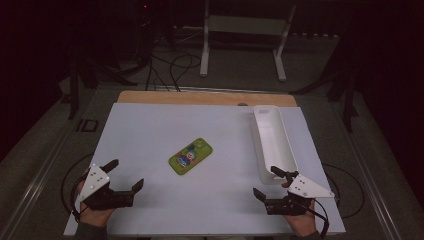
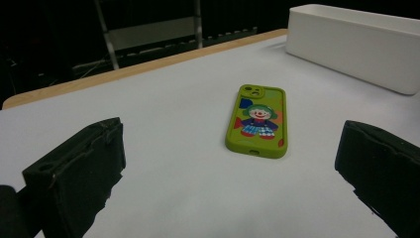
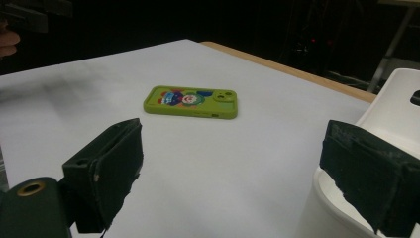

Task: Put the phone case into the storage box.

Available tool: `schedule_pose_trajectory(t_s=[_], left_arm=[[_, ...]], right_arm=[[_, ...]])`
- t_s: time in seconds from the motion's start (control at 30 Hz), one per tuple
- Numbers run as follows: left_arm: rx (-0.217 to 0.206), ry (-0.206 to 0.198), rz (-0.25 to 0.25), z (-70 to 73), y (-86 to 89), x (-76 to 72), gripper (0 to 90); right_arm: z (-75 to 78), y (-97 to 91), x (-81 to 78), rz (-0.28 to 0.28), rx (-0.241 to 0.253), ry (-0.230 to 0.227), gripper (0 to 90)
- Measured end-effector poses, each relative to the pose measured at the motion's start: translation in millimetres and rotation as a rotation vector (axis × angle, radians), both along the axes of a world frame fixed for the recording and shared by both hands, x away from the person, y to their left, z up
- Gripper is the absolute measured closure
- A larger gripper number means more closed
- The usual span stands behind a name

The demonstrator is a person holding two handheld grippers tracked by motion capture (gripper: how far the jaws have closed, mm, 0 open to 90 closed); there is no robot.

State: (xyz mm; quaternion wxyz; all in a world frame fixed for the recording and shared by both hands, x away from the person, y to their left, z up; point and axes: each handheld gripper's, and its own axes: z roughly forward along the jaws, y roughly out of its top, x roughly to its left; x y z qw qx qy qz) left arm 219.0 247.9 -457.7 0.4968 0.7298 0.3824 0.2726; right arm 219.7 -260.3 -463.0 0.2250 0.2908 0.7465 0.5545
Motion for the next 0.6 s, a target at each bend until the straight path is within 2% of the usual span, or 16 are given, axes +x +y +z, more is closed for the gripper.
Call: schedule_pose_trajectory(t_s=[0.23, 0.37, 0.6], left_arm=[[0.013, 0.01, -0.008, 0.4, -4.4, 1.1, 0.0], [0.004, 0.015, -0.004, -0.2, -4.8, 1.6, 0.0], [0.013, 0.024, -0.01, 0.7, -9.9, 1.9, 0.0]], right_arm=[[1.2, -2.7, -0.3, -0.011, 0.021, -0.006, 9.3], [-0.5, -1.7, 1.0, -0.011, 0.012, -0.005, 9.3], [-0.9, 1.6, 0.7, -0.011, -0.004, -0.002, 9.3]])
